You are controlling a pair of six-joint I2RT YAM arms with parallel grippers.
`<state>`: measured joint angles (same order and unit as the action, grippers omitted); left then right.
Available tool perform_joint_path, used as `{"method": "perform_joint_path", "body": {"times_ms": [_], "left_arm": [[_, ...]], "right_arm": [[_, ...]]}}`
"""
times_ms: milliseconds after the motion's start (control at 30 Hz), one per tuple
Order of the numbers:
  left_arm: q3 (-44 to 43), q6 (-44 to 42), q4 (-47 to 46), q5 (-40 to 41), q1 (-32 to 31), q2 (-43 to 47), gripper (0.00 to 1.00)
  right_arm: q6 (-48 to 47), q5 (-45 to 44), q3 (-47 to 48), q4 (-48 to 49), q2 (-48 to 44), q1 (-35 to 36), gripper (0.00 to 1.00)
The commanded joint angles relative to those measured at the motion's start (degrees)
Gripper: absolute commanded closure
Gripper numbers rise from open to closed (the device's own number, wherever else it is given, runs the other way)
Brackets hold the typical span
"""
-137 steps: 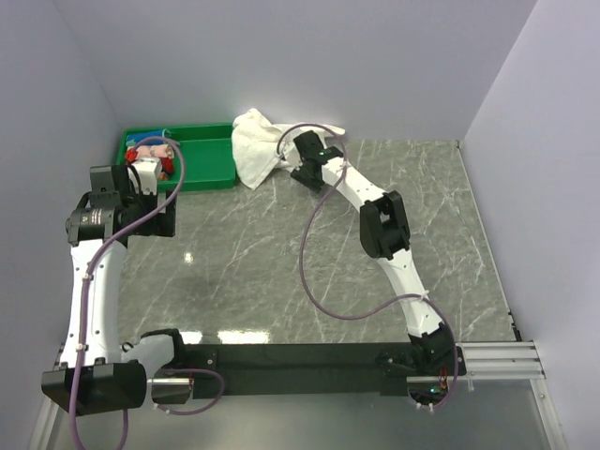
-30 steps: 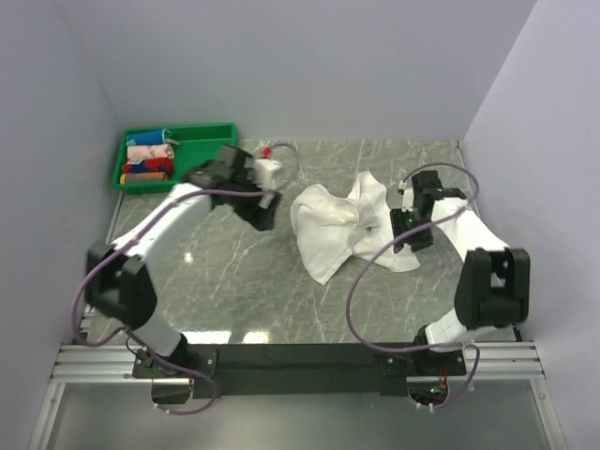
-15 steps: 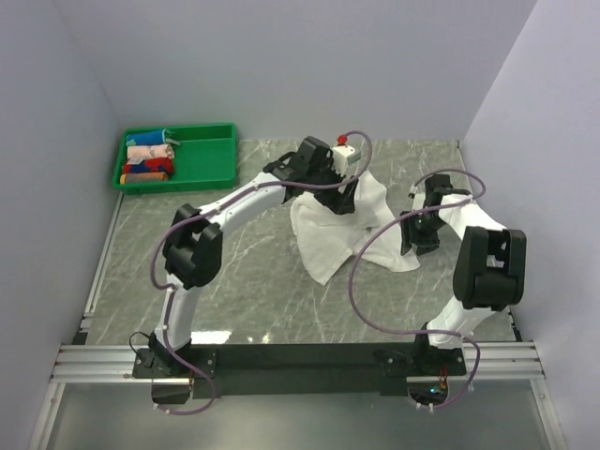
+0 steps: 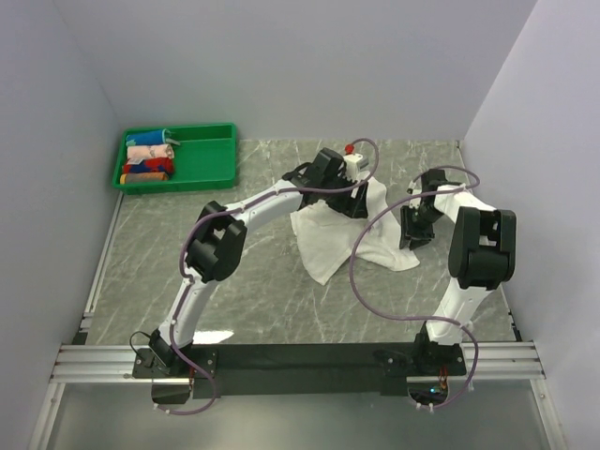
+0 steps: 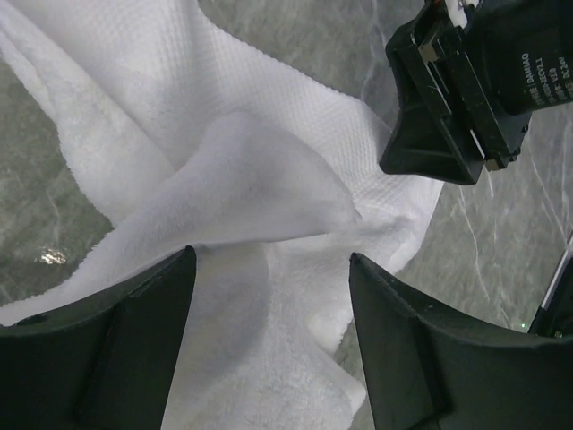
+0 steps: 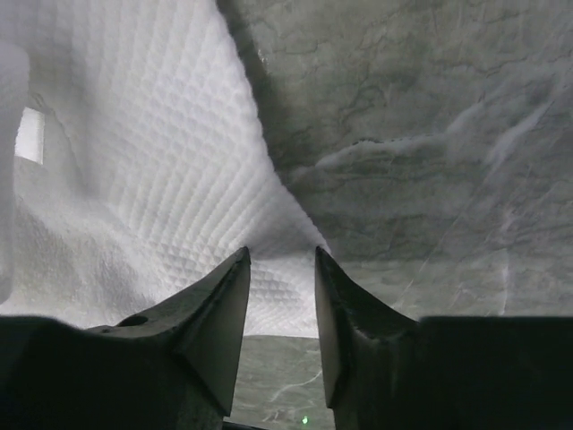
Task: Roll the towels
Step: Flatten the towel
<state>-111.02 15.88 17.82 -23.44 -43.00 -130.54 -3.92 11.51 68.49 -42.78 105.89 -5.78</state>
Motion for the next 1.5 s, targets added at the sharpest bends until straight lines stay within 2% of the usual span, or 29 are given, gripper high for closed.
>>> {"method": "perform_joint_path", "body": {"times_ms": [0, 67, 133, 167, 200, 267, 300, 367, 400, 433, 467, 633, 733, 767, 900, 933, 967, 1000, 1033, 1100, 1133, 1167, 1233, 1267, 1367, 1467], "left_arm": [[-0.94, 2.75, -2.98, 1.9, -0.42, 1.0, 0.26], [-2.61, 2.93, -1.4, 4.18, -0.5, -0.67, 0.28], [-3.32, 2.49, -0.42, 7.61, -0.42, -2.08, 0.36], [-3.41, 2.06, -0.07, 8.84, -0.41, -2.43, 0.4], [-3.59, 1.62, 1.06, 10.68, -0.5, -2.87, 0.49], [-4.37, -0.4, 3.0, 12.71, -0.24, -3.23, 0.58], [-4.29, -1.11, 3.79, 13.24, -0.06, -2.97, 0.67], [-3.77, -2.68, 6.6, 14.39, 1.25, -2.18, 0.76], [-3.41, -3.3, 7.74, 14.48, 1.78, -1.04, 0.89], [-2.72, -3.83, 9.49, 15.35, 2.48, -0.07, 0.97], [-0.53, -4.88, 10.03, 15.53, 3.88, 0.89, 1.0], [12.04, -8.93, 8.72, 13.87, 10.29, 14.07, 1.0], [18.72, -13.32, 9.07, 10.97, 15.04, 20.49, 1.0], [20.74, -17.51, 9.42, 9.74, 16.79, 21.63, 1.0], [24.09, -25.19, 13.02, 4.38, 17.16, 27.35, 0.99], [24.19, -26.5, 13.63, 2.72, 16.99, 27.79, 0.99], [22.71, -27.64, 15.12, 1.13, 16.2, 27.8, 0.94], [21.56, -28.35, 17.05, 0.6, 15.15, 27.1, 0.73], [20.59, -29.23, 16.81, 1.03, 14.1, 26.57, 0.62], [18.57, -30.11, 15.06, 2.78, 9.88, 25.17, 0.22], [17.78, -30.47, 12.87, 4.53, 8.48, 24.46, 0.18], [15.25, -31.16, 12.15, 5.24, 5.85, 22.02, 0.07], [11.29, -31.52, 12.14, 8.12, 3.64, 18.32, 0.06], [6.39, -31.7, 12.67, 9.11, 1.89, 16.13, 0.06], [-3.8, -31.79, 15.04, 12.62, -0.58, 4.81, 0.07], [-9.98, -31.96, 15.05, 15.17, -2.43, -0.83, 0.07]], "right_arm": [[0.94, 0.89, 1.47, 1.3, 2.31, -0.02, 0.6], [0.76, 0.71, 1.39, 1.13, 2.74, -0.02, 0.65], [0.67, 0.27, 1.21, 0.95, 3.1, 0.07, 0.71], [0.32, 0.18, 1.12, 0.78, 3.36, 0.07, 0.83], [0.23, 0.27, 1.03, 0.69, 3.54, 0.07, 0.88], [-0.2, 0.36, 0.77, 0.51, 3.36, 0.07, 1.0], [-0.38, 0.44, 0.6, 0.16, 3.28, 0.07, 1.0], [-0.91, 0.79, 0.42, -0.19, 2.75, 0.07, 1.0], [-1.17, 0.8, 0.24, -0.37, 2.4, 0.07, 1.0], [-1.44, 0.88, 0.07, -0.37, 1.87, -0.11, 1.0], [-1.79, 1.06, -0.46, -0.46, 0.91, -0.02, 1.0], [-2.76, 2.03, -2.39, -0.37, -2.52, -0.11, 1.0], [-3.37, 3.6, -3.36, -0.9, -4.11, -0.02, 1.0], [-3.72, 4.22, -3.54, -1.33, -4.72, -0.11, 1.0], [-4.6, 6.59, -3.98, -2.04, -6.22, -0.02, 1.0], [-4.86, 7.82, -3.98, -2.3, -6.48, -0.02, 1.0], [-5.21, 8.18, -3.98, -2.74, -6.57, -0.02, 1.0], [-5.13, 8.79, -3.98, -2.92, -6.66, -0.02, 1.0], [-5.13, 9.49, -3.89, -3.09, -6.57, -0.02, 1.0], [-5.39, 11.6, -3.8, -3.71, -6.04, -0.11, 1.0], [-5.39, 12.13, -3.63, -3.97, -5.96, -0.02, 1.0], [-5.57, 12.92, -3.54, -4.32, -5.95, -0.11, 1.0], [-5.83, 13.54, -3.36, -4.67, -6.13, -0.11, 1.0], [-6.09, 13.89, -3.36, -5.02, -6.39, -0.11, 1.0], [-6.36, 14.59, -3.01, -5.64, -6.83, -0.11, 1.0], [-6.27, 15.56, -2.75, -5.91, -7.18, -0.28, 1.0]]}}
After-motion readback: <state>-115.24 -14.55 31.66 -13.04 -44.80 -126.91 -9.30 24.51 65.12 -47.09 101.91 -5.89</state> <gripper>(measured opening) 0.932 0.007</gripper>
